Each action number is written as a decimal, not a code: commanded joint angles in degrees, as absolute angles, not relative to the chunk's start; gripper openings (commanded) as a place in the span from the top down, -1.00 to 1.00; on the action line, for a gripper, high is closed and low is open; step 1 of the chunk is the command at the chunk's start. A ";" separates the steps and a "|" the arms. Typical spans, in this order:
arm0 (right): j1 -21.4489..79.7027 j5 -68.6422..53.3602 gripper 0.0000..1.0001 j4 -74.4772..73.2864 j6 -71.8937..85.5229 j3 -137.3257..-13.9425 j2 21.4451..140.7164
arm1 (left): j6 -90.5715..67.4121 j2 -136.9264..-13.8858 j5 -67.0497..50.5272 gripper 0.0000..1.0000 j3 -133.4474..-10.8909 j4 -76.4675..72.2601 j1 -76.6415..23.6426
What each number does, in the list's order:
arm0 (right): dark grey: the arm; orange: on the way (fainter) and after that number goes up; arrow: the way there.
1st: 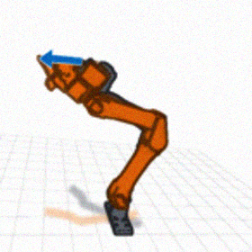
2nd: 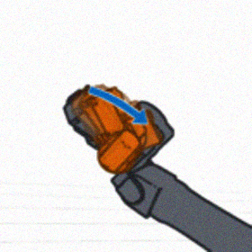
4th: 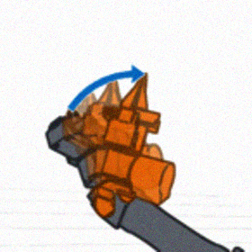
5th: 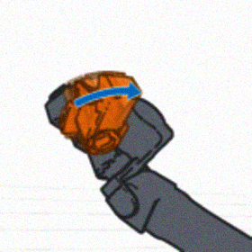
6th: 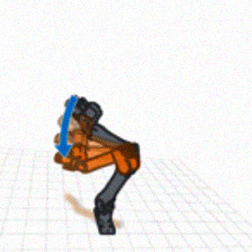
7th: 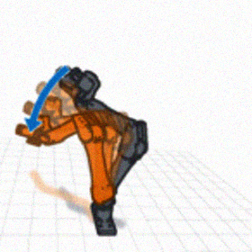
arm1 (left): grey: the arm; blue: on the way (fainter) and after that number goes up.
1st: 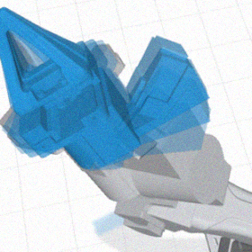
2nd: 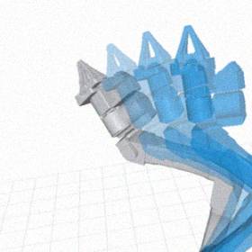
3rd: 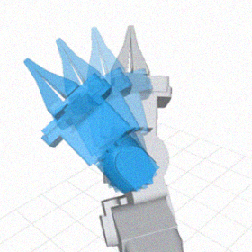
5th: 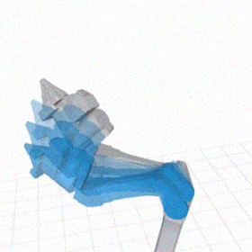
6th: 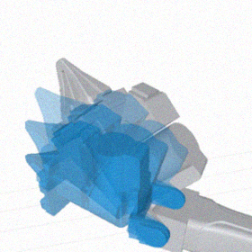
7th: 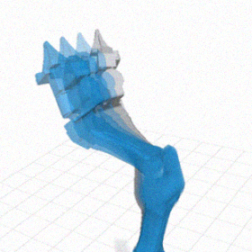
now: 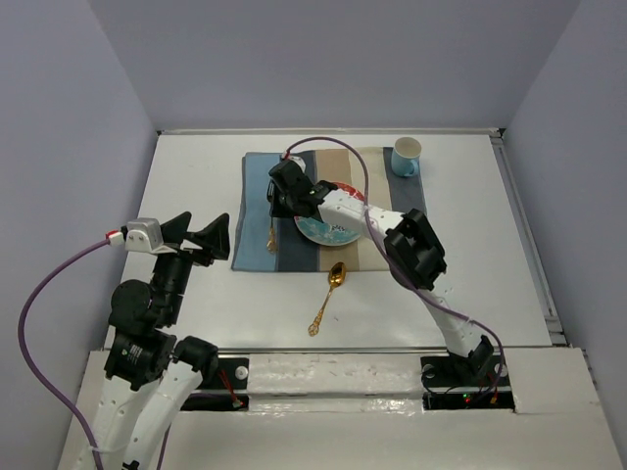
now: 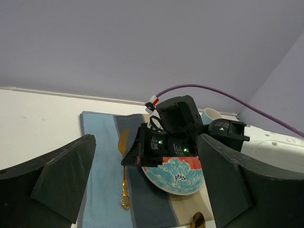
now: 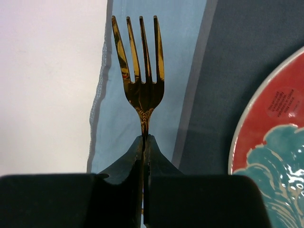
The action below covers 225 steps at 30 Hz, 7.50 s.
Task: Set the dinner table for one person
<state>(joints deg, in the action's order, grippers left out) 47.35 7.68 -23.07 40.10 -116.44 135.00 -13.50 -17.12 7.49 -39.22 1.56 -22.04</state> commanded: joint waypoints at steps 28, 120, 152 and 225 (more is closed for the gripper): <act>46.05 10.46 1.00 -27.68 38.76 -124.62 141.33 | -13.18 -18.37 6.42 -0.98 -39.55 -1.05 -22.24; 36.32 26.04 1.00 -13.10 18.29 -65.29 84.54 | -12.83 -16.70 4.92 -0.98 -39.29 -1.67 -22.33; 19.34 9.32 1.00 -10.37 13.54 -80.51 112.59 | -12.83 -18.10 4.57 -0.98 -39.38 -1.41 -22.94; 21.36 9.05 -0.99 -15.20 24.34 -44.12 26.28 | -11.69 -15.03 -2.63 -0.98 -35.42 -8.35 -19.69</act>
<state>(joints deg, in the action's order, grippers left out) 21.08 3.79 -11.84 24.08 -43.94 27.31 -12.36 -15.77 -0.05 -36.29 -3.14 -20.23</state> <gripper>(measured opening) 0.994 0.989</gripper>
